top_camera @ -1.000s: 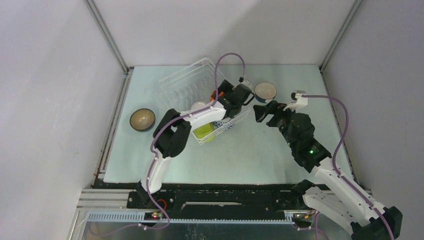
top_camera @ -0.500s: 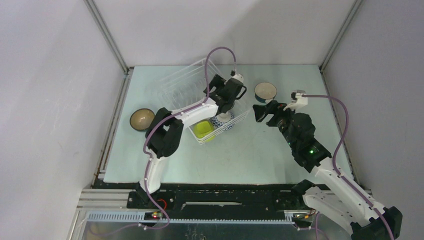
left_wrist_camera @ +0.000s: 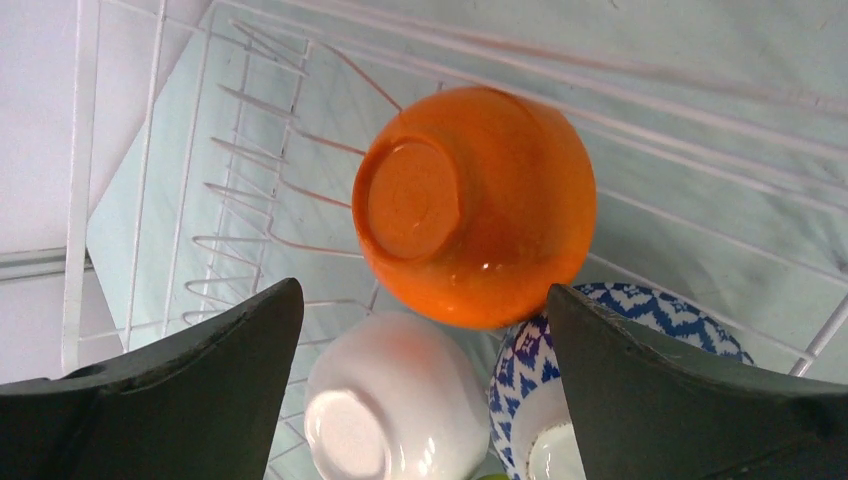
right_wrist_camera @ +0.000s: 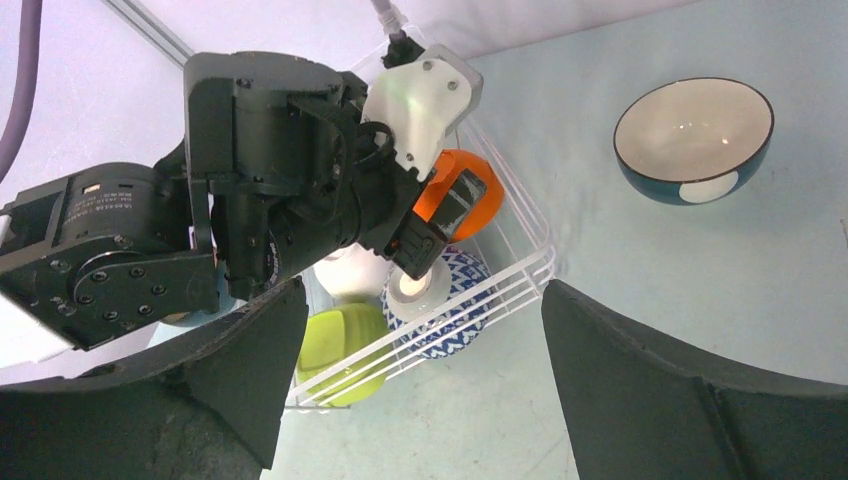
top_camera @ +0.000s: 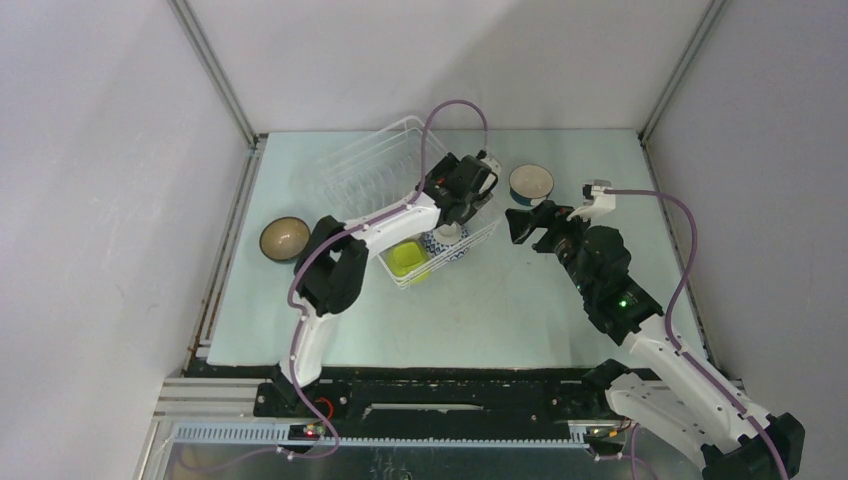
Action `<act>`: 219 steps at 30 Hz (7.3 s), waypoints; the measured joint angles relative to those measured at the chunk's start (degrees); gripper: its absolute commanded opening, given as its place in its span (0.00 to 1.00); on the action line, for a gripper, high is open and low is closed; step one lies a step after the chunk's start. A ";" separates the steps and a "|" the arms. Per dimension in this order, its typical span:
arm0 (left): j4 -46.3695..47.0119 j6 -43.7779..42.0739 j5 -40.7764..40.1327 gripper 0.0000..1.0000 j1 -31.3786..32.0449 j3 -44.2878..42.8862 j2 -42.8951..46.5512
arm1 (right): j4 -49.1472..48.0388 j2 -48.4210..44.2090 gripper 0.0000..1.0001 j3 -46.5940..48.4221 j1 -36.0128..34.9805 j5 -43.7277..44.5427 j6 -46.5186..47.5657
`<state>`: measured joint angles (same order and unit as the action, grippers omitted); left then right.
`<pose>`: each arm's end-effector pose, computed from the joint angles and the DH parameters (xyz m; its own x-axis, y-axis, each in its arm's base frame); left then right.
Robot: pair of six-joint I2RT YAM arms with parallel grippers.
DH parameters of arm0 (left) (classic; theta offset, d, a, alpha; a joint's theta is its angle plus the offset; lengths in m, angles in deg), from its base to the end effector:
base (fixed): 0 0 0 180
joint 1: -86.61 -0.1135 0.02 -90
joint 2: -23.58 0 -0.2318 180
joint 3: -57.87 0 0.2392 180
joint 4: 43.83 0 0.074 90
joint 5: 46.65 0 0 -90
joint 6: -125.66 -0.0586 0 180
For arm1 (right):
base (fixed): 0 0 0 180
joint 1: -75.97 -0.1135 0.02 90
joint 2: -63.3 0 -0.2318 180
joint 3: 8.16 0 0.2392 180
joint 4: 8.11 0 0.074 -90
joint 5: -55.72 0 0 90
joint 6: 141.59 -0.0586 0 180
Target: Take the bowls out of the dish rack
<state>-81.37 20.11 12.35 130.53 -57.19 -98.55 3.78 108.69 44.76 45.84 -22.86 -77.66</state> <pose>0.3588 -0.3037 0.1931 -0.3987 0.7030 -0.5889 0.4540 0.7093 0.5393 0.2008 0.1031 0.2999 -0.2003 0.3818 -0.9023 -0.2597 0.8673 0.4247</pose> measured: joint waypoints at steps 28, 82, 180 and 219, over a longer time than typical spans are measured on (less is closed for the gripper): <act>-7.82 -5.60 4.13 1.00 0.00 -13.70 -11.63 | 0.00 -0.33 0.95 -0.02 0.07 0.02 0.02; 6.03 -13.03 -10.99 0.77 0.20 -7.58 -10.82 | 0.00 -0.33 0.95 -0.02 0.76 -0.90 0.02; 32.33 -34.80 -34.80 0.00 -1.42 -2.05 -8.33 | -0.17 0.22 0.95 -0.02 1.66 -2.34 0.04; 4.07 21.70 2.60 0.00 0.17 25.09 40.02 | 6.80 13.42 0.69 14.99 -1.88 -14.86 -0.44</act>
<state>-77.30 41.81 14.95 130.70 -32.10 -58.53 10.58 122.11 59.75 43.96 -37.72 -78.09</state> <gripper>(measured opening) 0.022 0.726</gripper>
